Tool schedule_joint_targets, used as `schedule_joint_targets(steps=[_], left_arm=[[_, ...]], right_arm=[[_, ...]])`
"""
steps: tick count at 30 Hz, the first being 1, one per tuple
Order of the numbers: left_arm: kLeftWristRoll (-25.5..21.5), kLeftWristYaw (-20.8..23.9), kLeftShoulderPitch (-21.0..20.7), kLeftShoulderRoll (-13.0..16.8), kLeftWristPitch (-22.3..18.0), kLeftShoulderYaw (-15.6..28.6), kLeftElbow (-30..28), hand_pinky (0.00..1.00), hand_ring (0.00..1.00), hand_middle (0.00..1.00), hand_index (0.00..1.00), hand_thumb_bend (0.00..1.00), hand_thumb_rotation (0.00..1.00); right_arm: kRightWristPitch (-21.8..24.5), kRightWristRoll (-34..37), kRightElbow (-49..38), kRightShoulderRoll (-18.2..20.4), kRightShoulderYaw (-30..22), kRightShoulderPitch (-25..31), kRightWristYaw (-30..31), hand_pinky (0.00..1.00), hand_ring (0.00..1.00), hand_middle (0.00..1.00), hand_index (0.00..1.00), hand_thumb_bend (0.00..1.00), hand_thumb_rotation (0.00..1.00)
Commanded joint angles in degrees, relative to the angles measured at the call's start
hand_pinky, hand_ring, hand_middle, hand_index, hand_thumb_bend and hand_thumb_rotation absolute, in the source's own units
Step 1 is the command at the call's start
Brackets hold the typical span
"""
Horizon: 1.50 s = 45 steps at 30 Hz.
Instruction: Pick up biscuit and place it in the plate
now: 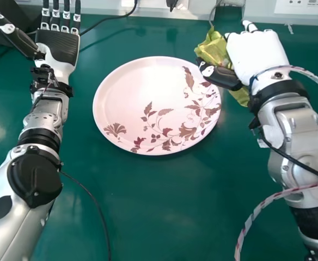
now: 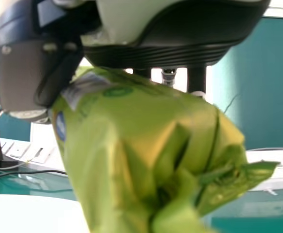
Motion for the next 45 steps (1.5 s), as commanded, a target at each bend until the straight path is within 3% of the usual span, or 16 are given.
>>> schedule_joint_targets(steps=[1, 12, 19, 45], left_arm=[[0.75, 0.24, -0.16, 0.24, -0.47, -0.71, -0.05, 0.94, 0.90, 0.96, 1.00, 1.00, 0.58], [1.17, 0.32, -0.24, -0.14, -1.16, -1.11, 0.00, 1.00, 0.90, 0.99, 1.00, 1.00, 0.66], [1.39, 0.42, -0.22, -0.11, -1.15, -1.33, 0.04, 0.98, 0.90, 0.98, 1.00, 1.00, 0.66], [1.90, -0.93, -0.21, -0.54, -1.28, -1.64, -0.06, 0.98, 0.88, 0.96, 1.00, 1.00, 0.61]], right_arm=[[-0.74, 0.85, 0.44, 0.66, 0.36, -0.84, -2.12, 0.09, 0.15, 0.24, 0.49, 0.49, 0.05], [-1.99, 1.77, 2.55, 1.77, 1.47, -1.21, -5.47, 0.09, 0.14, 0.23, 0.49, 0.50, 0.05], [-3.36, 2.34, 4.52, 2.16, 2.25, -1.75, -8.35, 0.09, 0.14, 0.23, 0.49, 0.50, 0.05], [-9.39, 7.27, 18.03, 2.72, 6.03, -7.50, -16.01, 0.09, 0.14, 0.23, 0.49, 0.50, 0.04]])
